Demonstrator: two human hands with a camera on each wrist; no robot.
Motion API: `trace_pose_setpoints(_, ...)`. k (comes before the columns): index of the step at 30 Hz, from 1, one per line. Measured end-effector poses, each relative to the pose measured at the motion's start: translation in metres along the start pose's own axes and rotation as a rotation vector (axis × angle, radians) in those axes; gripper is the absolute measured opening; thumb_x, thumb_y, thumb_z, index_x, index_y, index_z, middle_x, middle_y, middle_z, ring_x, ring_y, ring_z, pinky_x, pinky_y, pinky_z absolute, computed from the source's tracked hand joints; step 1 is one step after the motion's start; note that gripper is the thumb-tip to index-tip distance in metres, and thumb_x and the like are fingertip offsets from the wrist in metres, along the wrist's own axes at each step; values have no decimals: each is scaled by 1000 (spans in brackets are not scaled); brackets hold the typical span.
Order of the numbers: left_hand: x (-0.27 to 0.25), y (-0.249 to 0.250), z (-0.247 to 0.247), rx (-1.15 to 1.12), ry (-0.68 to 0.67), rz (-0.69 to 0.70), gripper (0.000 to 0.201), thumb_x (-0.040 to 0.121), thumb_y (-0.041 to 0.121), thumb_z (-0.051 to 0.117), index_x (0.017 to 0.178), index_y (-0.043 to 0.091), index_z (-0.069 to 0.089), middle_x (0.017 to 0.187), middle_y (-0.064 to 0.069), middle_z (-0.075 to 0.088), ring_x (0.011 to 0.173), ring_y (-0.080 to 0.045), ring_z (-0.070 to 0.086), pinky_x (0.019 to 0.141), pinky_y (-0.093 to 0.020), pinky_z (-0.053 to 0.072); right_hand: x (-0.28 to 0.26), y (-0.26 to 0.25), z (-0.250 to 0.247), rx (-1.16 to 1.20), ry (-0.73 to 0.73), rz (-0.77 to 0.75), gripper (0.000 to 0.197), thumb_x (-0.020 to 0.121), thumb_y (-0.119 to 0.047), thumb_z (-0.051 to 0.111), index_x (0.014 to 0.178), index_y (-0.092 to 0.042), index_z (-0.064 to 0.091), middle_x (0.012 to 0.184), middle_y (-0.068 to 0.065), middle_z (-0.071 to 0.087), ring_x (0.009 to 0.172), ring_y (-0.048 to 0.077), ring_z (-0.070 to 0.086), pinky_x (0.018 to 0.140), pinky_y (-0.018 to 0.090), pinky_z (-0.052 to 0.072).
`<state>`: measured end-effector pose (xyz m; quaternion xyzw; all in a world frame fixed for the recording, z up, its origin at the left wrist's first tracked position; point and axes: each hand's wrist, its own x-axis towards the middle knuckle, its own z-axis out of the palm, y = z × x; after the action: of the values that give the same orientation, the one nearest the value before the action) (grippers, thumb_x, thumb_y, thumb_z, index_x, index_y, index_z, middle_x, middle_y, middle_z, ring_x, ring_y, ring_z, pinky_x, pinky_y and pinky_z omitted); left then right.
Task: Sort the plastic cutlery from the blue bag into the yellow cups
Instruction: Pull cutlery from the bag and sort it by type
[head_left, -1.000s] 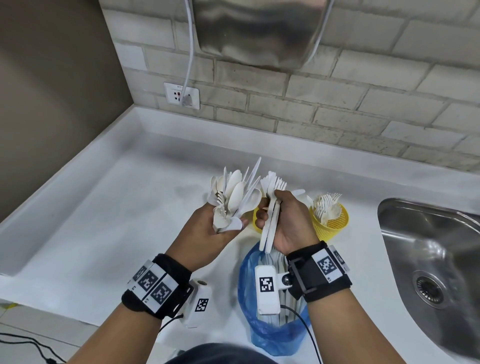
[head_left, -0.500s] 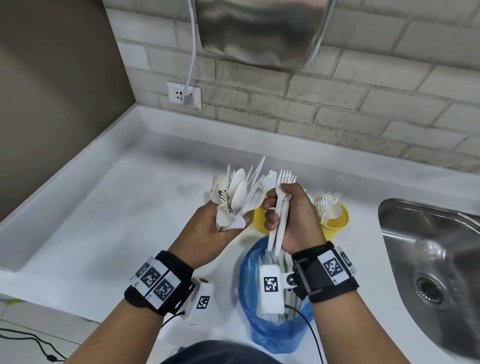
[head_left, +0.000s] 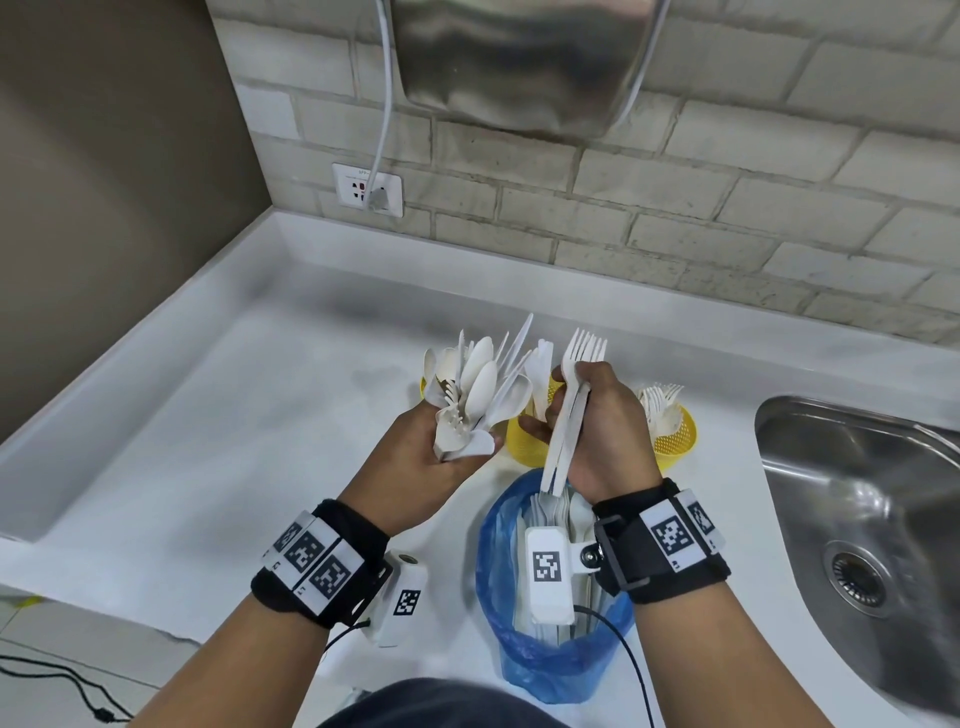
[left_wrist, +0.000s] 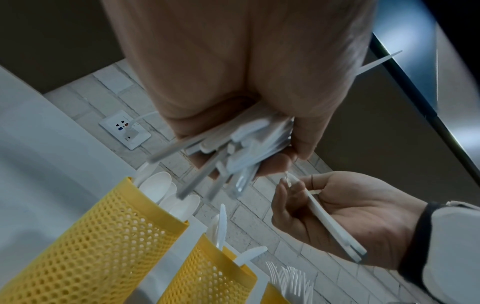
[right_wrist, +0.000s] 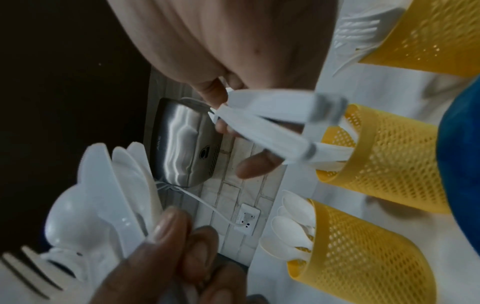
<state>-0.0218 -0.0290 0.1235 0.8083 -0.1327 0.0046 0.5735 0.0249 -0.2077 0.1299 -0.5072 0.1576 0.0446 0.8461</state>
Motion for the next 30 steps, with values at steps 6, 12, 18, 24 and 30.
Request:
trace_pose_setpoints(6, 0, -1, 0, 34, -6, 2, 26, 97, 15, 68, 86, 37, 60, 73, 37, 65, 74, 14, 62, 66, -2, 41, 1, 6, 0, -70, 42, -45, 20, 99, -11, 51, 80, -9, 58, 67, 6, 62, 64, 20, 65, 70, 43, 58)
trace_pose_setpoints(12, 1, -2, 1, 29, -7, 1, 24, 97, 17, 68, 87, 37, 59, 74, 37, 65, 75, 14, 63, 67, -2, 42, -1, 11, 4, -156, 134, -48, 18, 98, -14, 54, 81, -7, 59, 63, 8, 51, 61, 24, 52, 55, 33, 51)
trace_pose_setpoints(18, 3, -6, 1, 15, 3, 22, 17, 97, 19, 68, 103, 33, 62, 80, 40, 65, 81, 15, 63, 70, -1, 42, -5, 10, 10, -59, 68, -59, 11, 102, -14, 60, 96, -5, 62, 56, 4, 46, 48, 15, 47, 53, 30, 57)
trace_pose_setpoints(24, 3, -8, 0, 36, -1, 6, 19, 97, 15, 68, 94, 32, 60, 75, 39, 65, 76, 17, 62, 69, 0, 40, -4, 9, 10, 34, 10, 10, 8, 106, -12, 49, 101, -7, 52, 65, 9, 48, 44, 17, 41, 38, 23, 38)
trace_pose_setpoints(30, 6, -15, -2, 27, 26, 13, 20, 96, 19, 69, 114, 26, 64, 88, 36, 67, 86, 12, 63, 75, -3, 41, -5, 5, 6, 56, -75, 62, 24, 107, -24, 46, 111, -3, 58, 54, 6, 44, 34, 10, 25, 34, 15, 18)
